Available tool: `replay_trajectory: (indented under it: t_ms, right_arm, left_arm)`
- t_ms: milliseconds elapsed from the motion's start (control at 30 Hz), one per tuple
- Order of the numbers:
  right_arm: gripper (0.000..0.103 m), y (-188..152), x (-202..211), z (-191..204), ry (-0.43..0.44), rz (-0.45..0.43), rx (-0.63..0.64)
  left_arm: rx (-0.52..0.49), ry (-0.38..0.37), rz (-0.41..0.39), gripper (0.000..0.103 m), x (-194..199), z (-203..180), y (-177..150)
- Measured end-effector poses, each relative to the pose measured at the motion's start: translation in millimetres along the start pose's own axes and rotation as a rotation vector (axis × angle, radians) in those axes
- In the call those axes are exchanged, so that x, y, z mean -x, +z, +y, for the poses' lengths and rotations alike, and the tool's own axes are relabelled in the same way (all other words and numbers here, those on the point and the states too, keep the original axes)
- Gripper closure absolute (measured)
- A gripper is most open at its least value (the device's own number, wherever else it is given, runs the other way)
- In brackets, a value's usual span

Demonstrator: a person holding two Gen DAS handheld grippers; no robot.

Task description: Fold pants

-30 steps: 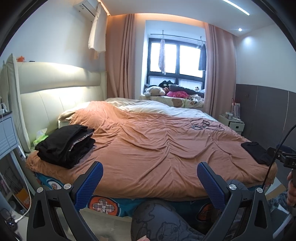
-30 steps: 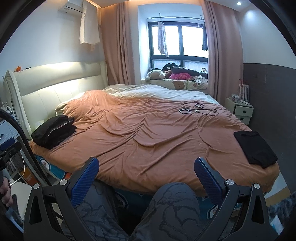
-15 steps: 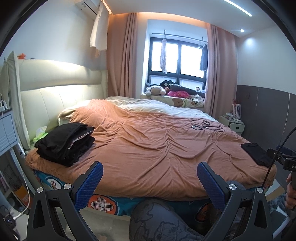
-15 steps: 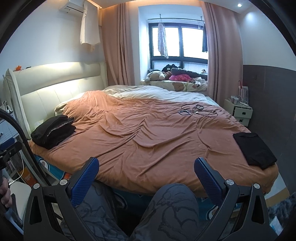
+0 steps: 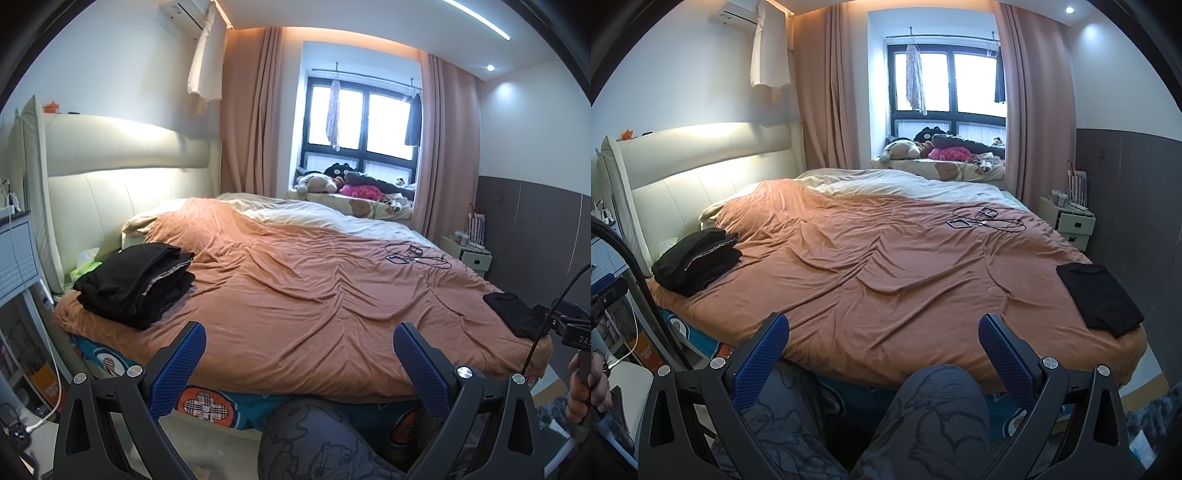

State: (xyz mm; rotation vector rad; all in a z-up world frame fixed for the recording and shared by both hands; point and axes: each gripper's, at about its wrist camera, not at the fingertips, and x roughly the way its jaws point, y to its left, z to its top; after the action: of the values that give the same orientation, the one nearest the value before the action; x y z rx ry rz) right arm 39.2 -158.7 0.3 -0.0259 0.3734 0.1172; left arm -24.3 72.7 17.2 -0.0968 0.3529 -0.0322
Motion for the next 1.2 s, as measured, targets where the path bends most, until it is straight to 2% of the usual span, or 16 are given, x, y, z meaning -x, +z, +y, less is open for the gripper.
replay_trajectory:
  t_ms: [700, 1200]
  right_arm:
    - [0.0, 1.7, 1.5, -3.0, 0.007, 0.001, 0.001]
    - [0.0, -1.1, 9.3, -5.1, 0.012, -0.017, 0.001]
  left_arm:
    - [0.002, -0.004, -0.001, 0.0, 4.2, -0.9, 2.6]
    - [-0.001, 0.001, -0.03, 0.001, 15.7, -2.4, 4.1]
